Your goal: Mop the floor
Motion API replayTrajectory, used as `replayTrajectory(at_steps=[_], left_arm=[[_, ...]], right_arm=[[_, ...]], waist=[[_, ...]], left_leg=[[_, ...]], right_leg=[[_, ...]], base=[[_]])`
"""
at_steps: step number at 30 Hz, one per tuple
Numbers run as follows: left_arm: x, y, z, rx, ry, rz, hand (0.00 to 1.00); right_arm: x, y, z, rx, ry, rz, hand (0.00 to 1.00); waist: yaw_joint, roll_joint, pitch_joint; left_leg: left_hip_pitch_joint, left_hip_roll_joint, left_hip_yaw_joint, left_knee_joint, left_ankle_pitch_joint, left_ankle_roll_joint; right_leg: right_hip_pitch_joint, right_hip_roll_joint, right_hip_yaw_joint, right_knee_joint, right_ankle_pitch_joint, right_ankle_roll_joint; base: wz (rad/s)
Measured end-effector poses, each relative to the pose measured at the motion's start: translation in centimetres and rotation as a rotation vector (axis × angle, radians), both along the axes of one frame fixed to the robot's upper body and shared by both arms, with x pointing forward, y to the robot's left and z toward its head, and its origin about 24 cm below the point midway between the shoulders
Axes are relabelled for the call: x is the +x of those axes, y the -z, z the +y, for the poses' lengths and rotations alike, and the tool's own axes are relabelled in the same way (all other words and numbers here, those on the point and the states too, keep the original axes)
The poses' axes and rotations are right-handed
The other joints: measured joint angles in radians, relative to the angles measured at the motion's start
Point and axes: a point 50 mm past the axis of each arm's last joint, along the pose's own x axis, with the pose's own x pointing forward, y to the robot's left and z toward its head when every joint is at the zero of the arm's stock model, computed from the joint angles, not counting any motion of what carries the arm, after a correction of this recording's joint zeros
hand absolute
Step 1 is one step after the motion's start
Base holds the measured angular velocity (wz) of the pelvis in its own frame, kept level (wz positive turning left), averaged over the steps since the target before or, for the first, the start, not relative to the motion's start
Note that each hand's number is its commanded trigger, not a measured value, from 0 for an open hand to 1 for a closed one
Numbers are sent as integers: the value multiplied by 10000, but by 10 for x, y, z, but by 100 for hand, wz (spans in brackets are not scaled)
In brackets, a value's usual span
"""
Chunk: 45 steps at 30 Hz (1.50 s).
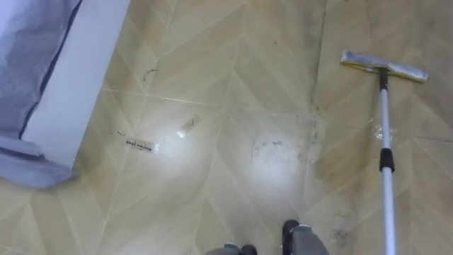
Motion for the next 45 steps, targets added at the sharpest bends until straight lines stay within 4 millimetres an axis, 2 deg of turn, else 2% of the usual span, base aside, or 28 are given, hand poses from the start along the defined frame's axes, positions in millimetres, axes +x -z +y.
replayTrajectory(at_steps=[1, 2, 3, 4, 5, 7, 8, 9, 12, 13, 14, 17, 19, 20, 21, 23, 25, 27, 29, 31, 33, 34, 35, 37, 38, 40, 42, 45], left_arm=[[-1, 0, 2, 96, -199, 52, 0], [-2, -1, 6, 180, -445, 57, 0], [-2, -2, 8, 203, -610, 45, 0], [-3, -2, 10, 193, -841, 35, 0], [-4, -2, 12, 212, -1061, 22, 0], [-6, -2, 11, 193, -1026, 47, 0], [-7, -2, 11, 129, -946, 13, 0], [-9, -2, 11, 68, -911, 1, 0], [-17, -1, 9, -184, -909, 105, 0], [-21, 0, 7, -379, -920, 217, 0], [-22, 0, 6, -476, -758, 299, 0], [-9, 0, 3, -422, -163, 116, 0], [-3, -1, 1, -493, -172, -231, 0], [0, -1, 1, -490, -166, -395, 0], [1, -2, 1, -469, -159, -460, 0], [5, -2, -1, -411, -17, -616, 0], [4, -1, -6, -442, 33, -569, 0], [4, 0, -12, -539, 11, -560, 0], [2, 1, -12, -503, -34, -423, 0], [-4, 2, -8, -345, -118, -80, 0], [-5, 1, -5, -199, -284, 29, 0], [-6, 1, -2, -151, -539, 60, 0], [-7, 0, 1, -103, -824, 78, 0], [-5, -1, 5, 98, -717, 26, 0], [-4, -2, 9, 207, -507, 0, 0], [-7, -3, 12, 290, -434, 85, 0], [-14, -3, 11, 144, -468, 123, 0], [-19, -3, 8, -216, -360, 16, 0]], right_arm=[[19, -4, -4, -105, -65, -367, 100], [37, -9, -7, -206, -166, -818, 100], [47, -12, -9, -241, -211, -1043, 100], [69, -19, -14, -312, -257, -1645, 100], [93, -29, -19, -342, -330, -2399, 100], [118, -40, -23, -275, -600, -3415, 100], [128, -45, -26, -241, -644, -3842, 100], [129, -46, -27, -136, -427, -4004, 100], [115, -38, -24, 165, -80, -3840, 100], [98, -32, -25, 208, 100, -3518, 100], [75, -25, -27, 216, 317, -3023, 100], [9, -13, -33, 17, 584, -1147, 100], [-27, -10, -33, -150, 483, -27, 100], [-43, -9, -31, -194, 410, 419, 100], [-48, -8, -29, -175, 379, 567, 100], [-51, -2, -16, -84, 112, 742, 100], [-51, 1, -6, -46, -164, 836, 100], [-46, 4, 2, -5, -477, 850, 100], [-36, 4, 2, 34, -636, 685, 100], [-23, 3, 1, 27, -669, 630, 100], [0, -3, -6, -152, -749, 403, 100], [25, -9, -13, -355, -845, -43, 100], [53, -19, -21, -615, -937, -695, 100], [88, -33, -31, -963, -1167, -1762, 100], [110, -42, -34, -1113, -1340, -2515, 100], [140, -55, -32, -1116, -1615, -3531, 100], [161, -64, -28, -863, -1578, -4378, 100], [143, -54, -29, -549, -1348, -4043, 100]], waist=[[71, -131, 75], [116, -309, 69], [231, -435, 40], [379, -617, 10], [536, -843, 25], [675, -1016, 73], [774, -1055, 105], [977, -1096, 139], [1009, -924, 119], [952, -742, 94], [743, -522, 12], [416, -348, -11], [328, -165, -130], [237, 57, -240], [123, 132, -257], [-166, 281, -101], [-318, 290, -59], [-488, 247, -35], [-460, 178, 12], [-322, -4, 4], [-199, -159, 39], [-34, -303, 116], [98, -407, 153], [338, -603, 122], [529, -719, 128], [787, -957, 151], [895, -1024, 163], [866, -834, 127]], left_leg=[[-258, 99, 77, 1014, 22, -271], [-838, 334, 361, 2452, 418, -935], [-1127, 521, 565, 3207, 700, -1284], [-1693, 784, 680, 4532, 1504, -1480], [-2218, 875, 714, 5436, 2511, -1451], [-2797, 965, 675, 6088, 3308, -1479], [-2971, 1125, 688, 5761, 2701, -1292], [-3006, 1228, 613, 4628, 2105, -1302], [-2806, 1298, 225, 1511, 1773, -1334], [-2664, 1356, 267, 742, 1834, -957], [-2443, 1239, 396, 710, 1581, -603], [-1787, 721, 943, 481, 1109, -1], [-1603, 588, 1033, 504, 824, 206], [-1534, 564, 1021, 486, 655, 301], [-1510, 557, 985, 467, 594, 331], [-1190, 364, 434, 159, 549, 327], [-822, 344, 139, -204, 539, 280], [-373, 187, -316, -565, 491, 186], [-76, 158, -638, -603, 336, 72], [243, 47, -988, -549, 141, -81], [204, 11, -1055, 113, -65, -367], [-100, 111, -747, 1059, -69, -461], [-645, 326, -388, 2415, 157, -890], [-1226, 765, 157, 4034, 609, -1461], [-1594, 1044, 317, 4892, 1031, -1484], [-2130, 1275, 342, 5823, 1650, -1493], [-2700, 1478, 273, 4479, 831, -1238], [-2750, 1598, 254, 1503, 933, -1218]], right_leg=[[85, -82, -103, 380, -304, -117], [117, -53, -179, 907, -726, -217], [102, -22, -158, 1157, -914, -280], [107, 102, -135, 1576, -1226, -382], [118, 155, -56, 1890, -1484, -446], [257, 291, 71, 2033, -1738, -447], [412, 382, 65, 2041, -1849, -446], [602, 400, 57, 2010, -1929, -381], [1159, 404, -15, 1571, -2145, -236], [1531, 326, -90, 1351, -2306, -122], [1876, 179, -150, 1140, -2462, 199], [2033, -438, 171, 1846, -2446, 552], [1694, -420, 549, 2644, -1842, 795], [1308, -412, 611, 3225, -1264, 801], [1095, -401, 632, 3513, -1036, 789], [445, -287, 631, 3533, -1051, 716], [185, -96, 586, 2456, -1097, 745], [145, -68, 388, 352, -915, 563], [65, 75, 105, -644, -434, 289], [126, 124, -53, -860, -24, 0], [291, -153, -407, -494, -23, -33], [272, -317, -609, 10, -109, -103], [204, -385, -745, 622, -535, -240], [145, -387, -800, 1489, -1258, -340], [156, -275, -819, 1863, -1612, -392], [247, -109, -811, 2119, -1897, -455], [661, -97, -1029, 2053, -2134, -567], [1632, -120, -1320, 1451, -2423, -373]], base=[[5], [10], [0], [-21], [-22], [0], [5], [0], [0], [25], [52], [37], [-12], [-20], [-27], [-51], [-54], [-29], [-18], [-5], [8], [-7], [-4], [18], [19], [3], [17], [29]])
